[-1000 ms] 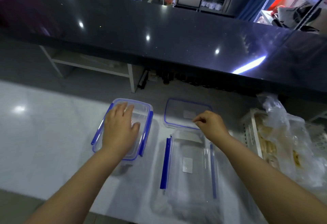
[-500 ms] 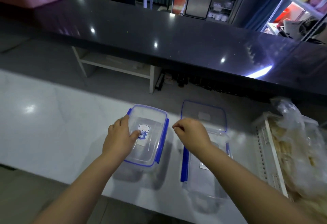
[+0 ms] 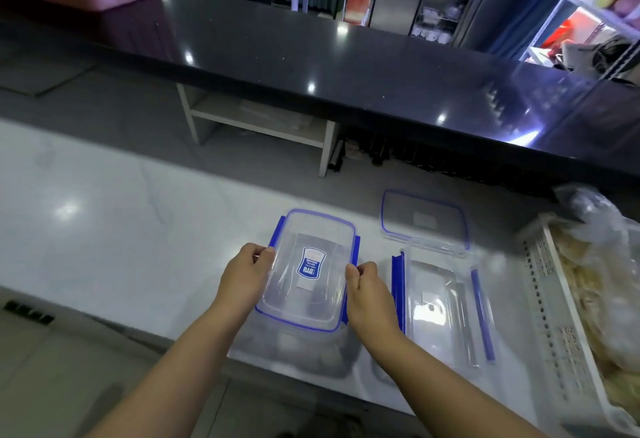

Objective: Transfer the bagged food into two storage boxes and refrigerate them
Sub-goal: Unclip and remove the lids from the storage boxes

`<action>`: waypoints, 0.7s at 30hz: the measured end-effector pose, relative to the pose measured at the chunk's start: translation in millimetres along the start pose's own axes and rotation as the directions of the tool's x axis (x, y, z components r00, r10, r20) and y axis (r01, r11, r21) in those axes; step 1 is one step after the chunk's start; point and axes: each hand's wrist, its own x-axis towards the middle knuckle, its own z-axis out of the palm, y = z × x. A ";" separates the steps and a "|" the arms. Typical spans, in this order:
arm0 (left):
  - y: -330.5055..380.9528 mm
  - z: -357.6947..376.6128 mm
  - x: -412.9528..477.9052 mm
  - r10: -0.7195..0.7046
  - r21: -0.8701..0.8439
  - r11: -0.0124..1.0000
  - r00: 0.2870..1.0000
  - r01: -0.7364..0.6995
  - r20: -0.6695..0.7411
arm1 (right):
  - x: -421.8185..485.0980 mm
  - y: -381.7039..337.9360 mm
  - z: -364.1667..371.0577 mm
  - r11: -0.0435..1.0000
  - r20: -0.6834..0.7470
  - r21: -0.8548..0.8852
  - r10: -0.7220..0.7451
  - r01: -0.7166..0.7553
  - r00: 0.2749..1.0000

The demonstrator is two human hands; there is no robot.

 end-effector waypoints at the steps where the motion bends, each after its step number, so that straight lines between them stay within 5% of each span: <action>1: -1.0 0.2 -0.5 0.003 -0.009 1.000 1.000 -0.003 -0.004 | -2.0 0.1 1.3 0.999 0.000 0.032 0.009 -0.009 1.000; 15: -18.8 -7.3 1.7 0.013 0.002 1.000 0.997 -0.013 -0.081 | -9.4 7.0 6.1 0.999 -0.014 0.038 0.018 -0.018 1.000; 21: -16.4 -9.3 1.2 0.264 0.178 0.957 0.943 -0.230 -0.202 | -4.8 -1.9 -0.6 0.997 -0.169 0.052 -0.047 0.057 0.984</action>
